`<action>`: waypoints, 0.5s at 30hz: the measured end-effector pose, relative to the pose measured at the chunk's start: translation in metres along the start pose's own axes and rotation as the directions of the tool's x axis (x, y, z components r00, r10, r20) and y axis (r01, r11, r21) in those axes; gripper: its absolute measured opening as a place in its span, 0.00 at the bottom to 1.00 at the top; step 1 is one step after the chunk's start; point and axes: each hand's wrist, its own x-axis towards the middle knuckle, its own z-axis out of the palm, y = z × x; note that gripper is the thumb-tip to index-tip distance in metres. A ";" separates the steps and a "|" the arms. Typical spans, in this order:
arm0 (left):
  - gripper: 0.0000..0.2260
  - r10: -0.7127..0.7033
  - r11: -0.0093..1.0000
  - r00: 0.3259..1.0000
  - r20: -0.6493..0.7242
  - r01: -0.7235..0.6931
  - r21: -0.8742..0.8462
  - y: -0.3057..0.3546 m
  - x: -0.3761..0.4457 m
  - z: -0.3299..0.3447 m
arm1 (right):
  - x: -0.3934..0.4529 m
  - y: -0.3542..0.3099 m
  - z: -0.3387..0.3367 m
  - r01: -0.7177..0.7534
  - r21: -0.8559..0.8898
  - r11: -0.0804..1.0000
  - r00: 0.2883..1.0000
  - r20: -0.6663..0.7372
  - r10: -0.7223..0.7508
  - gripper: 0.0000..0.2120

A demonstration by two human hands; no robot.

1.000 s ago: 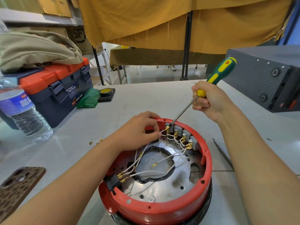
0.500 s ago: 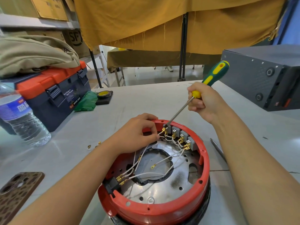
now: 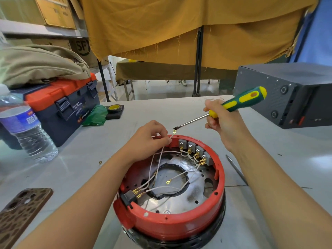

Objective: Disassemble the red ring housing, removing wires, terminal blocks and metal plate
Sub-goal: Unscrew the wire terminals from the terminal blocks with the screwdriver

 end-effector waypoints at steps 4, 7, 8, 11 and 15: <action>0.08 -0.060 0.995 0.995 -0.081 0.053 -0.083 0.006 0.001 -0.004 | -0.019 0.007 -0.005 0.018 -0.052 0.998 0.998 0.054 -0.015 0.09; 0.08 -0.136 0.975 0.982 -0.132 0.109 -0.194 0.007 0.000 -0.008 | -0.030 0.015 -0.006 0.012 -0.059 0.998 0.996 0.085 -0.007 0.05; 0.07 -0.159 0.963 0.978 -0.134 0.124 -0.237 0.007 -0.002 -0.010 | -0.034 0.018 -0.006 0.010 -0.056 0.998 0.995 0.099 -0.004 0.04; 0.05 -0.208 0.927 0.968 -0.141 0.149 -0.344 0.004 -0.010 -0.018 | -0.044 0.025 -0.005 0.005 -0.066 0.998 0.994 0.111 0.003 0.06; 0.03 -0.260 0.895 0.944 -0.202 0.157 -0.417 -0.002 -0.018 -0.032 | -0.049 0.028 -0.003 0.019 -0.090 0.996 0.989 0.150 -0.005 0.09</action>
